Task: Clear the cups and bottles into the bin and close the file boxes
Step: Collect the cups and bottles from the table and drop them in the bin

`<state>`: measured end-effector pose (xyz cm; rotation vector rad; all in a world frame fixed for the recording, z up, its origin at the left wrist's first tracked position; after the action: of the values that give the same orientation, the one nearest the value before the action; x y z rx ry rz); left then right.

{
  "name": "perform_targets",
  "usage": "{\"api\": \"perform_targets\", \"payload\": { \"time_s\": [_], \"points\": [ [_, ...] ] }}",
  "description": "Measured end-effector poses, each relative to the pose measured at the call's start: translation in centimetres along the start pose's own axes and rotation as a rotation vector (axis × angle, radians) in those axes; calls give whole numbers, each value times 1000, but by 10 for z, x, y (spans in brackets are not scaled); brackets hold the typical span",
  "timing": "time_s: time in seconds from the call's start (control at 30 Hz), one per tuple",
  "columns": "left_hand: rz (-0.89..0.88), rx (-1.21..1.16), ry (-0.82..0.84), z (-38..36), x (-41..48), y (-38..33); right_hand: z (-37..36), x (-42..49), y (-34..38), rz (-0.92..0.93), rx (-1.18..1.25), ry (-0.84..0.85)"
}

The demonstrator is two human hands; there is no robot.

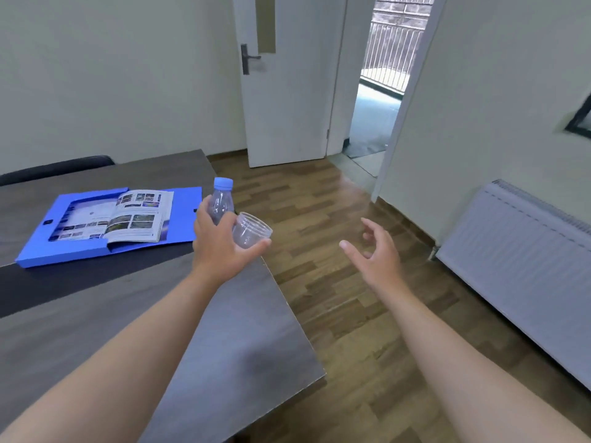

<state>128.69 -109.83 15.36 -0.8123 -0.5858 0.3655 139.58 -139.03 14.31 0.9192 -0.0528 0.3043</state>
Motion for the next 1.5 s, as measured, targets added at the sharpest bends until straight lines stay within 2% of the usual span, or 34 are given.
{"api": "perform_targets", "payload": {
  "time_s": [0.37, 0.57, 0.73, 1.03, 1.17, 1.5],
  "points": [
    [105, 139, -170, -22, 87, 34, -69, 192, 14, 161, 55, 222],
    [289, 277, -282, -60, 133, 54, -124, 299, 11, 282, 136, 397],
    [388, 370, -376, -89, 166, 41, -146, 374, 2, 350, 178, 533],
    [432, 445, -517, -110, 241, 38, -187, 494, 22, 434, 260, 629],
    [408, 439, -569, -113, 292, 68, -231, 540, 44, 477, 274, 663],
    [443, 422, -648, -62, 487, 212, -414, 699, 133, 505, 213, 707]
  ]
}}
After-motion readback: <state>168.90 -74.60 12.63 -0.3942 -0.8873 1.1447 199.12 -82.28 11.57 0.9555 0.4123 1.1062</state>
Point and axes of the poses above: each hand's wrist, its own x-axis towards the middle knuckle, its own z-axis out of the back of the hand, y = z × x, the point moved 5 cm from there along x, towards the middle knuckle, and after that the axes turned 11 degrees about -x, right-handed, at the moved point
